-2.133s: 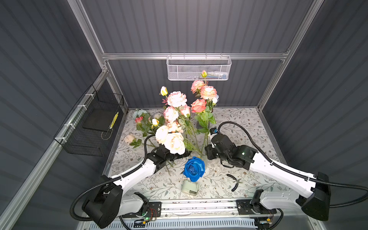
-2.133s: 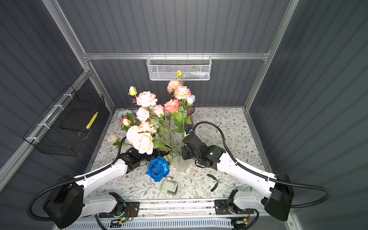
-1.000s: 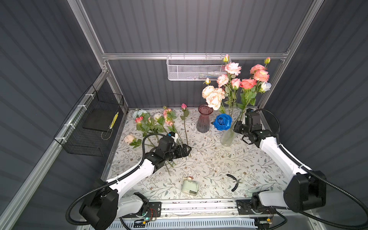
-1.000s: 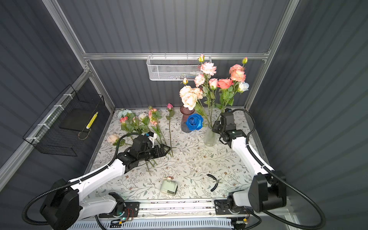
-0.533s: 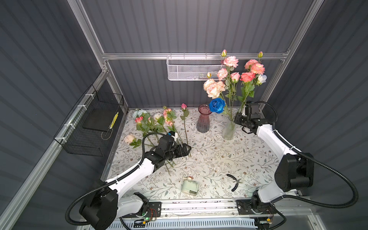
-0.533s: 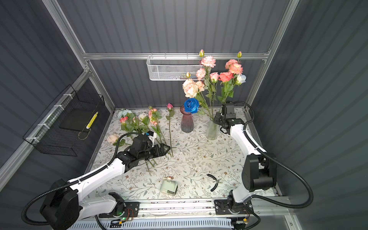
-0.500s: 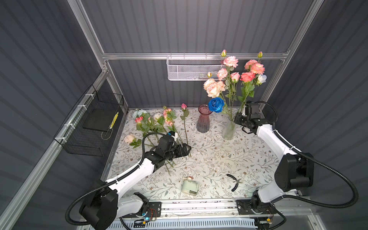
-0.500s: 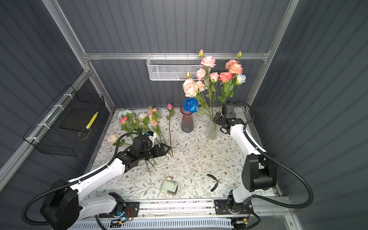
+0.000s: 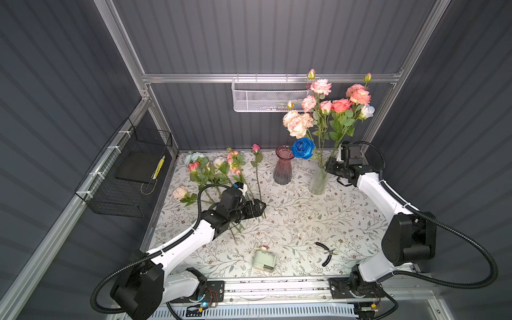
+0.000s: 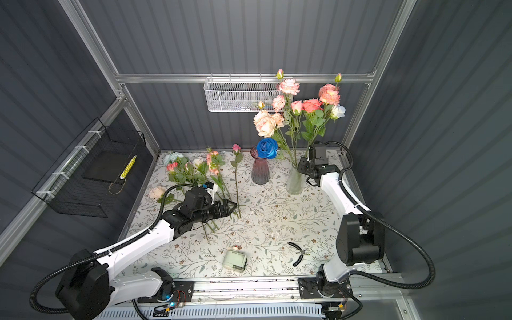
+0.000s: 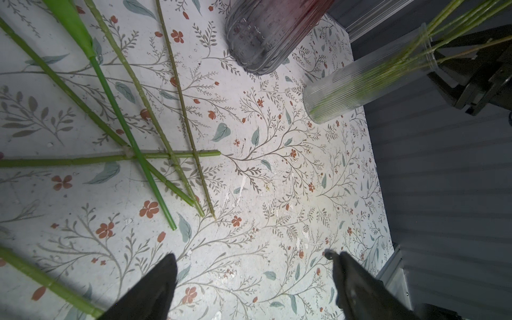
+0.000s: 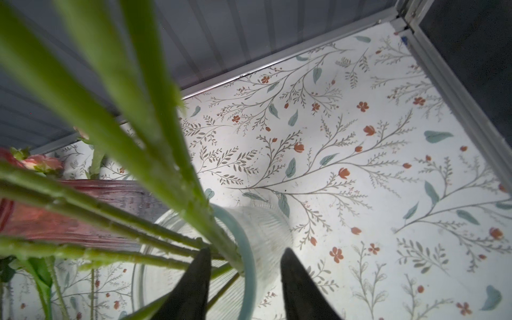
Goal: Arrange the flowers into the vase
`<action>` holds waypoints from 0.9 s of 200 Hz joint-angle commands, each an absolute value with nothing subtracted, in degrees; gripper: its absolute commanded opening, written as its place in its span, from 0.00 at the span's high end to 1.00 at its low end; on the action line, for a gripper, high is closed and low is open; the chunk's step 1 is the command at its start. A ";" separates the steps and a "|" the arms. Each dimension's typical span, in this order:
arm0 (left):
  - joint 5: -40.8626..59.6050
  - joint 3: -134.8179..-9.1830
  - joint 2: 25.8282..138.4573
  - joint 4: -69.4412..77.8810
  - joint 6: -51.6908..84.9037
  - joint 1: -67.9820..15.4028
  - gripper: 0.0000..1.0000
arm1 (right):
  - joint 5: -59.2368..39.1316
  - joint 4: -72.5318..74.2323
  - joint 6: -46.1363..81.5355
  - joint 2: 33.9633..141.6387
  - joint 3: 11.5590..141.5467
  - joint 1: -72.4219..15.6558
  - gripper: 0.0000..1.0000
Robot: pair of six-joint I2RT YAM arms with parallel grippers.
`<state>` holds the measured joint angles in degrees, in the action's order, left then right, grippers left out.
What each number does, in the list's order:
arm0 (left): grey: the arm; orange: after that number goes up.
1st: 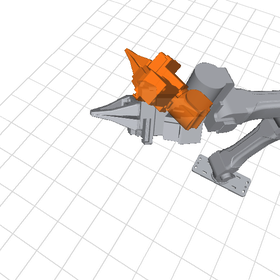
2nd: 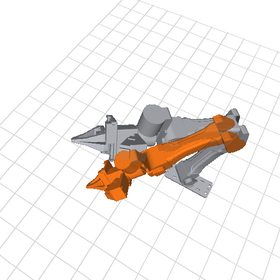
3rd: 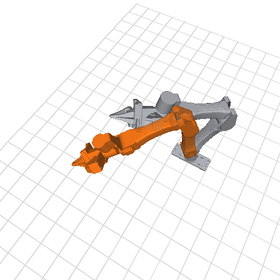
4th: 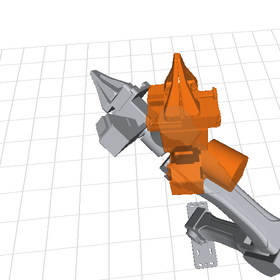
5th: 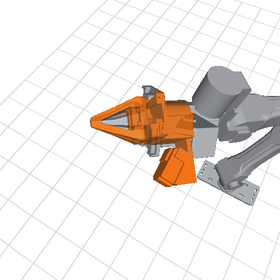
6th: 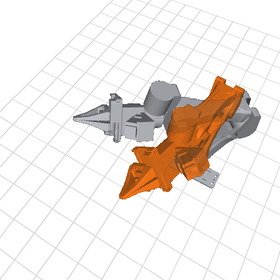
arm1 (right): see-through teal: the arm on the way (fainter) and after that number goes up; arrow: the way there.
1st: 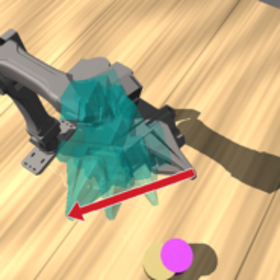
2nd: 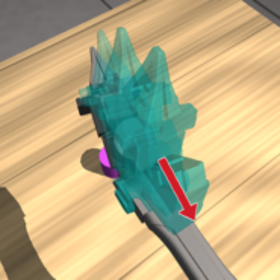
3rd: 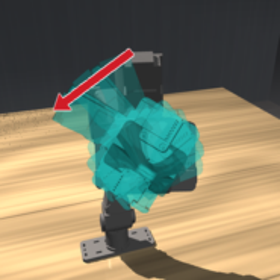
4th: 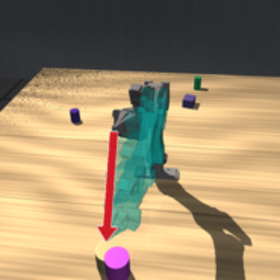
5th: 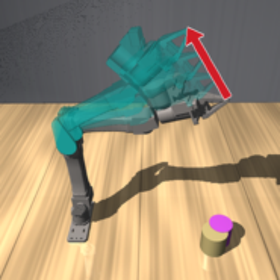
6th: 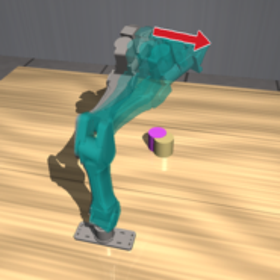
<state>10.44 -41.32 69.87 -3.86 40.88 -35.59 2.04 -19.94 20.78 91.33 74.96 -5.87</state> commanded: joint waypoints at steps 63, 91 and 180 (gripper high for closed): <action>8.36 -45.74 70.11 -5.30 39.37 -35.86 0.09 | -0.70 -19.33 23.89 78.91 68.96 -5.45 0.27; 6.32 -50.91 73.07 -5.13 37.94 -35.77 0.09 | -0.94 -18.54 25.52 72.08 64.42 -5.45 0.26; 10.48 -76.36 97.41 3.86 37.08 -28.13 0.04 | -4.81 -20.23 29.98 44.32 47.19 -6.46 0.26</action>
<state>7.09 -71.68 91.39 -1.15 37.15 -30.04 -2.85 -18.11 29.06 48.01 49.52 -6.00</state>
